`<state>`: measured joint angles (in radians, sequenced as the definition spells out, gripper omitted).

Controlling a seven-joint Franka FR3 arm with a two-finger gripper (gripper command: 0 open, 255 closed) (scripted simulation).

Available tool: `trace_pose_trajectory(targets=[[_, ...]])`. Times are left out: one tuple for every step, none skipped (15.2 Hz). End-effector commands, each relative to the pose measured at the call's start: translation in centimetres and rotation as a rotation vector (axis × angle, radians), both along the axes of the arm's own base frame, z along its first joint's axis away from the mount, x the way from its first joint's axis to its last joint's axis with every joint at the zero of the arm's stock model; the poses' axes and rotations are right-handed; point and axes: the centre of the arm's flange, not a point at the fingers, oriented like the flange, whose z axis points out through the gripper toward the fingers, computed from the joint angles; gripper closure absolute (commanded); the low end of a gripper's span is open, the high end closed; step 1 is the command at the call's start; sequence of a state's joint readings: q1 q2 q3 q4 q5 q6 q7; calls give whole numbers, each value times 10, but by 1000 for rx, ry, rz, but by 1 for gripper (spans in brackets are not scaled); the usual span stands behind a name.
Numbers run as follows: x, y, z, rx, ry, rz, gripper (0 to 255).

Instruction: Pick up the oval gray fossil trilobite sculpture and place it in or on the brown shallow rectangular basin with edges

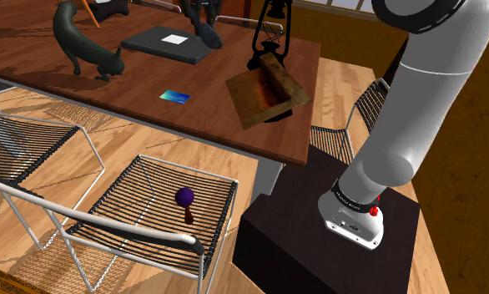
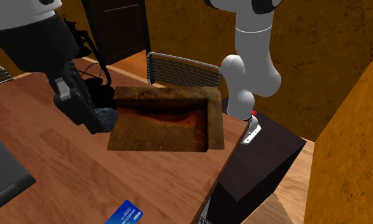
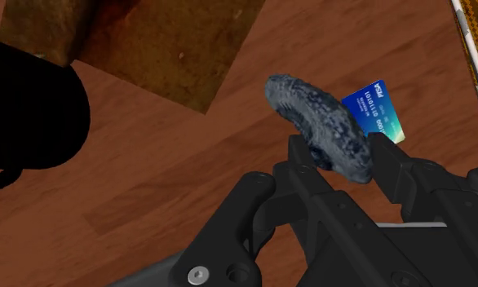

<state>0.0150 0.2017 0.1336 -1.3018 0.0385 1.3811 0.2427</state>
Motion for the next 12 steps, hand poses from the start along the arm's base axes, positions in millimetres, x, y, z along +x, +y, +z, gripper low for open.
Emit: trace_pose_trajectory(targets=[[-27,-9,0,0,0,0,255],[-39,-15,0,0,0,0,255],[-51,-20,0,0,0,0,255],[-63,-26,0,0,0,0,255],[-75,-31,0,0,0,0,255],[-87,-37,0,0,0,0,255],[-99,-42,0,0,0,0,255],[-111,-48,0,0,0,0,255],[-123,-53,0,0,0,0,255],[-135,-59,0,0,0,0,255],[-147,-64,0,0,0,0,255],[-159,-70,0,0,0,0,255]])
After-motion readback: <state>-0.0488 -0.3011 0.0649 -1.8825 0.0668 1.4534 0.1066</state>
